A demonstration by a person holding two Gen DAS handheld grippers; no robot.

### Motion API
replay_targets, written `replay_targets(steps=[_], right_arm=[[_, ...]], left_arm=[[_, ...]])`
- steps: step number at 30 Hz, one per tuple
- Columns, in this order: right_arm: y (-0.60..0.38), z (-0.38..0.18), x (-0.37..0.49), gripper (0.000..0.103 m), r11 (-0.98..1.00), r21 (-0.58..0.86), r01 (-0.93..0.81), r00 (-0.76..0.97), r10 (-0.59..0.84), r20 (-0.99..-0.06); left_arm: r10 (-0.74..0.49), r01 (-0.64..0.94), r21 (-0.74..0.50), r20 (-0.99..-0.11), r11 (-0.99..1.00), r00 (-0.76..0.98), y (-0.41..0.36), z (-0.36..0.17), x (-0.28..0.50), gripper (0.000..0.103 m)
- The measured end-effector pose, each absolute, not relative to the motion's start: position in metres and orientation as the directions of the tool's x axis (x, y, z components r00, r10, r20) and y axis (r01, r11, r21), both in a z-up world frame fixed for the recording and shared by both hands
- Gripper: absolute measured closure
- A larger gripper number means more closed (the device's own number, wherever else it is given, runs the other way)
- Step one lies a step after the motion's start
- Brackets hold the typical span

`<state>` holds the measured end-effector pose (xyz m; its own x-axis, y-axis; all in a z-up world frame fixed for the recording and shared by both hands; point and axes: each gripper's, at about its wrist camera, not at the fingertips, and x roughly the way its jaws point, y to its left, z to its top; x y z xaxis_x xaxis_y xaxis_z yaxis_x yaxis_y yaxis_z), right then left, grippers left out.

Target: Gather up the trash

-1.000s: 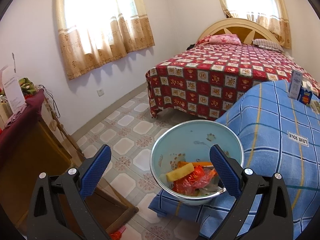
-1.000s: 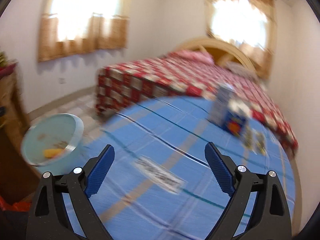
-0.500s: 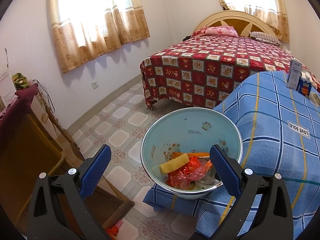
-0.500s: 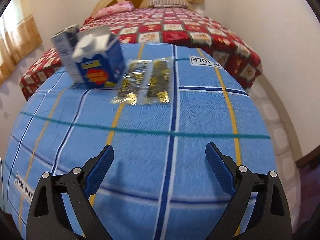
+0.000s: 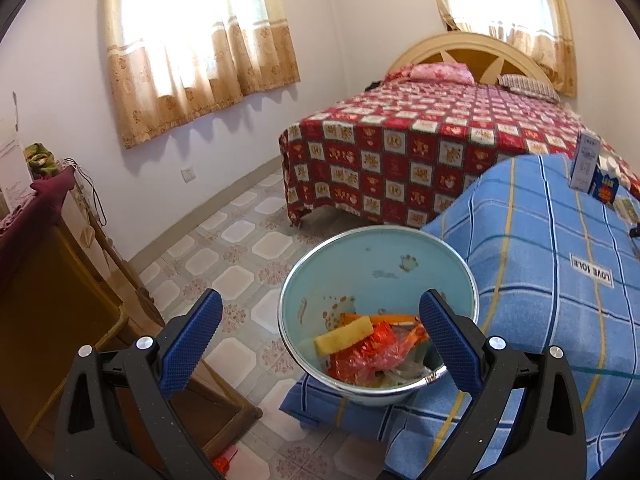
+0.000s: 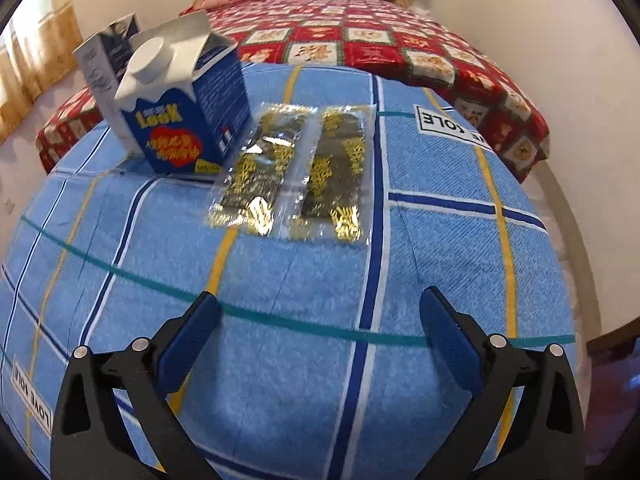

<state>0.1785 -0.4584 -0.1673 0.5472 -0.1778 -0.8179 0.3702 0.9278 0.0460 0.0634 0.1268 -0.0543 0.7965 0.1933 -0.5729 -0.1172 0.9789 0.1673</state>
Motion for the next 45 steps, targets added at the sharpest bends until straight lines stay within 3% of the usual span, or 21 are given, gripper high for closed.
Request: replay_targets(steps=[12,16,23,29,40,45], right_arm=[[-0.450,-0.164,0.189,0.005,0.905,0.046,0.422,0.553,-0.217,-0.805],[-0.450,-0.164,0.189,0.005,0.905,0.046,0.422,0.553,-0.217,-0.805],[-0.450,-0.164,0.189,0.005,0.905,0.046,0.422,0.553,-0.217,-0.805],[-0.450,-0.164,0.188,0.005,0.905,0.046,0.422,0.553,-0.217,-0.805],[-0.450,-0.164,0.188,0.005,0.905,0.046,0.422,0.553,-0.217,-0.805],[-0.450,-0.164,0.189,0.005,0.905,0.046,0.422,0.553,-0.217,-0.805]], left_arm=[[0.248,-0.211,0.131,-0.548,0.969,0.799,0.153,-0.048,0.068,0.006],[0.224,-0.198,0.110,-0.599,0.974,0.769,0.159,-0.049,0.073,0.006],[0.257,-0.238,0.105,-0.536,0.965,0.804,0.174,-0.025,0.062,0.006],[0.218,-0.235,0.041,-0.548,0.971,0.808,0.193,-0.020,0.061,0.006],[0.343,-0.382,-0.066,-0.321,0.922,0.883,0.212,0.027,0.017,0.006],[0.319,-0.344,-0.040,-0.289,0.938,0.903,0.184,0.038,0.011,0.006]])
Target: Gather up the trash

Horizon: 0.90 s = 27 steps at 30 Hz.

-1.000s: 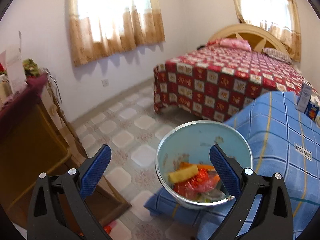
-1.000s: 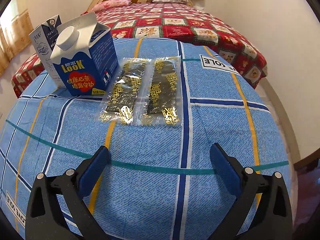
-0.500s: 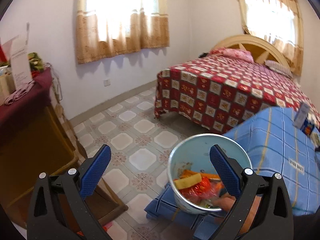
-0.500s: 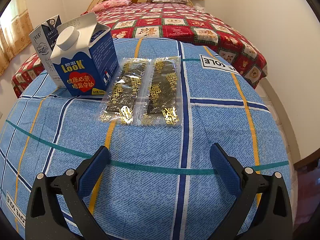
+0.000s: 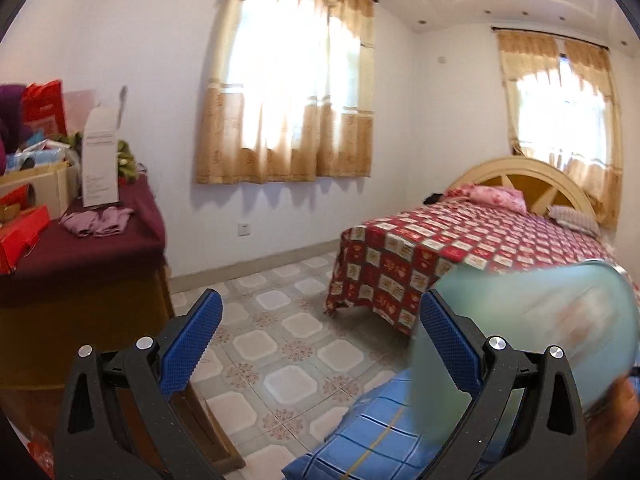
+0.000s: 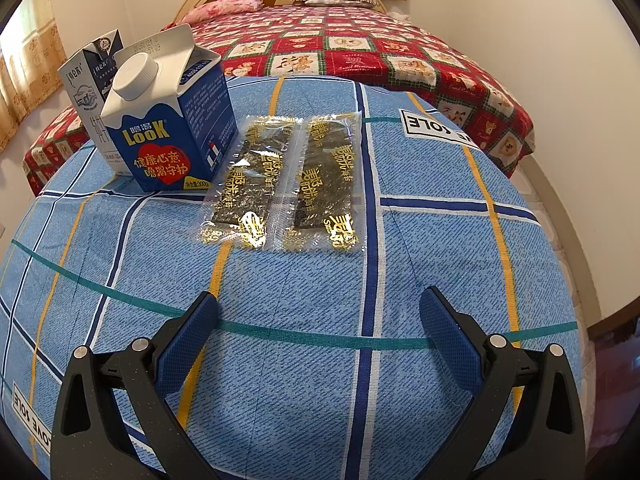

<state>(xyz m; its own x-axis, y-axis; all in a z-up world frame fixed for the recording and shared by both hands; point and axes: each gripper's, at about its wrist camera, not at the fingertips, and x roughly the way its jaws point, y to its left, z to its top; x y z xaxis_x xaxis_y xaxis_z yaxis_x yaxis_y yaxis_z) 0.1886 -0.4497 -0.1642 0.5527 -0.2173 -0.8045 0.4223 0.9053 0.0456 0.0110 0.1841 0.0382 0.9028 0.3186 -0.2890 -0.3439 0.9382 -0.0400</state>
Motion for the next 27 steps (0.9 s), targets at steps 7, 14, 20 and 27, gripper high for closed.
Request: replay_targets(steps=[7,14,20,27], right_arm=[[-0.450,-0.164,0.188,0.005,0.905,0.046,0.422,0.553,-0.217,-0.805],[-0.450,-0.164,0.189,0.005,0.905,0.045,0.422,0.553,-0.217,-0.805],[-0.450,-0.164,0.189,0.005,0.905,0.045,0.422,0.553,-0.218,-0.805],[-0.450,-0.164,0.188,0.005,0.905,0.046,0.422,0.553,-0.217,-0.805]], left_arm=[[0.198,-0.194,0.050,-0.403,0.980,0.894,0.120,0.019,0.031,0.006],[0.144,-0.116,0.091,-0.431,0.989,0.891,0.079,0.003,0.039,0.006],[0.134,-0.097,0.101,-0.488,0.990,0.862,0.074,-0.015,0.044,0.006],[0.137,-0.104,0.094,-0.502,0.990,0.854,0.081,-0.021,0.048,0.006]])
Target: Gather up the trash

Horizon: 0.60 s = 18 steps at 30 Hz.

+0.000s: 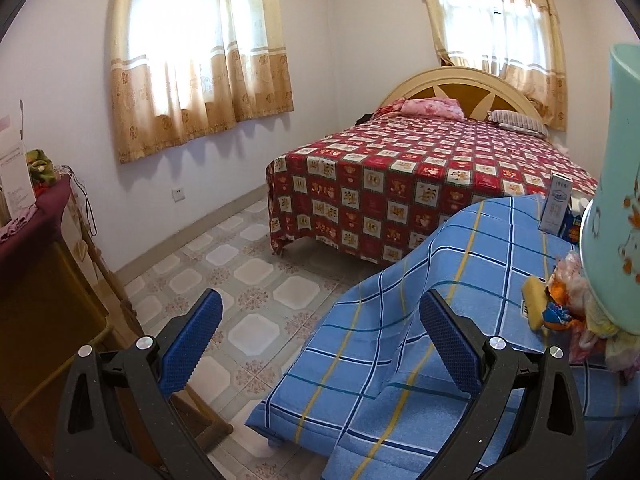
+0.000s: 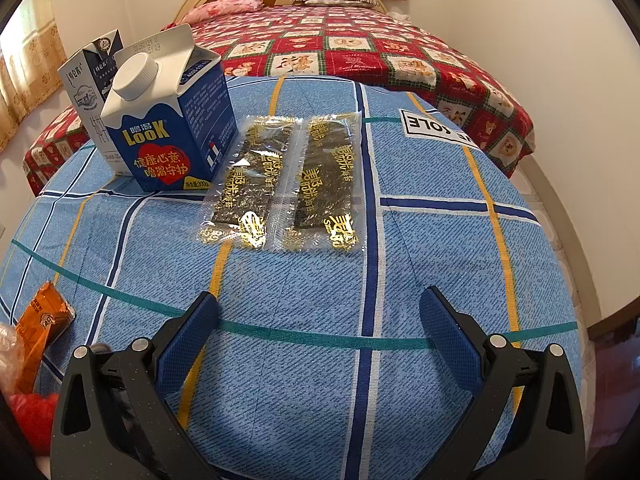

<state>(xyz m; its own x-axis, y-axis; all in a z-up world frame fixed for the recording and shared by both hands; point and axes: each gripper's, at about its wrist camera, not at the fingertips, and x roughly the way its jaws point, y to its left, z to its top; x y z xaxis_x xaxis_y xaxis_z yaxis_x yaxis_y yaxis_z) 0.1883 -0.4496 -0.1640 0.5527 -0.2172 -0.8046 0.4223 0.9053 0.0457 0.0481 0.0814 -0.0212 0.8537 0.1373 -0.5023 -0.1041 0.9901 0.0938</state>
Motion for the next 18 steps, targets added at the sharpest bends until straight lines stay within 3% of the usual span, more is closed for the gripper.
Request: replay_targets(steps=[8,18], right_arm=[[-0.450,-0.164,0.189,0.005,0.905,0.046,0.422,0.553,-0.217,-0.805],[-0.450,-0.164,0.188,0.005,0.905,0.046,0.422,0.553,-0.217,-0.805]], left_arm=[[0.161,-0.146,0.068,-0.505,0.987,0.848,0.100,-0.013,0.051,0.006],[0.268,-0.280,0.014,-0.347,0.960,0.899,0.144,0.033,0.026,0.006]])
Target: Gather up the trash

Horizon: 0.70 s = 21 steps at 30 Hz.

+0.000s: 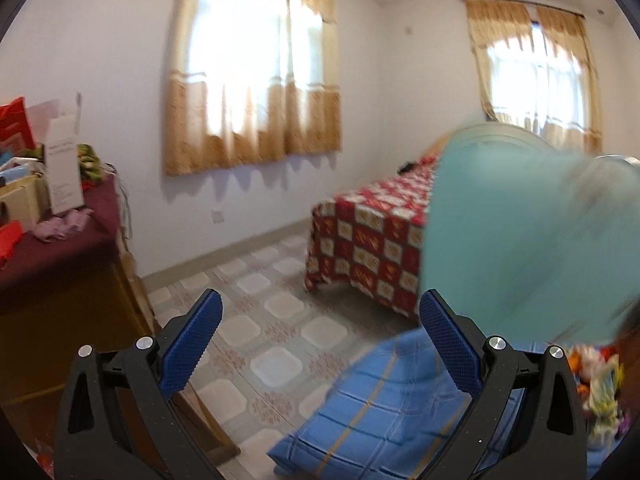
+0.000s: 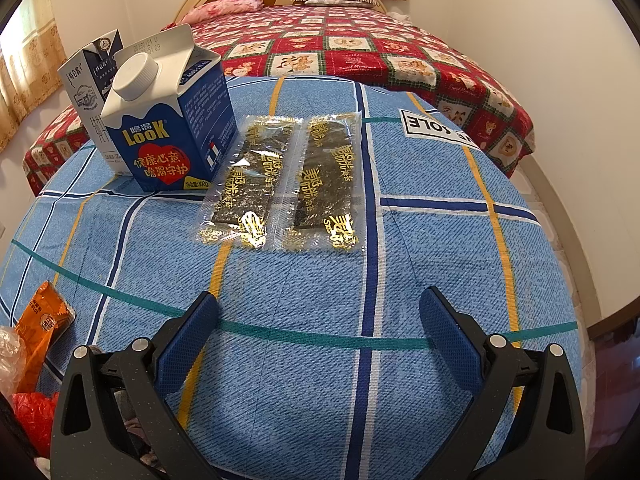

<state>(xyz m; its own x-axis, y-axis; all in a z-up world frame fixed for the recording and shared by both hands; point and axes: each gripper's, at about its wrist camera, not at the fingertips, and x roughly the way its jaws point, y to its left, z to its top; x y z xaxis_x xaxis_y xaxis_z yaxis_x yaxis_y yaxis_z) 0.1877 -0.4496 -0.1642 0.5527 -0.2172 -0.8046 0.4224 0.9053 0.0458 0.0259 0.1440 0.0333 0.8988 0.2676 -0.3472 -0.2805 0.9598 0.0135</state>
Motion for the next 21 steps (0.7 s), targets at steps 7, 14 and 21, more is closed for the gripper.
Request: replay_targets(steps=[7,14,21], right_arm=[[-0.450,-0.164,0.189,0.005,0.905,0.046,0.422,0.553,-0.217,-0.805],[-0.450,-0.164,0.189,0.005,0.905,0.046,0.422,0.553,-0.217,-0.805],[-0.450,-0.164,0.189,0.005,0.905,0.046,0.423,0.553,-0.217,-0.805]], left_arm=[[0.288,-0.299,0.040,-0.412,0.954,0.864,0.157,0.020,0.041,0.006],[0.295,-0.296,0.072,-0.463,0.952,0.836,0.161,-0.002,0.054,0.006],[0.274,-0.258,0.104,-0.523,0.960,0.807,0.155,-0.023,0.066,0.006]])
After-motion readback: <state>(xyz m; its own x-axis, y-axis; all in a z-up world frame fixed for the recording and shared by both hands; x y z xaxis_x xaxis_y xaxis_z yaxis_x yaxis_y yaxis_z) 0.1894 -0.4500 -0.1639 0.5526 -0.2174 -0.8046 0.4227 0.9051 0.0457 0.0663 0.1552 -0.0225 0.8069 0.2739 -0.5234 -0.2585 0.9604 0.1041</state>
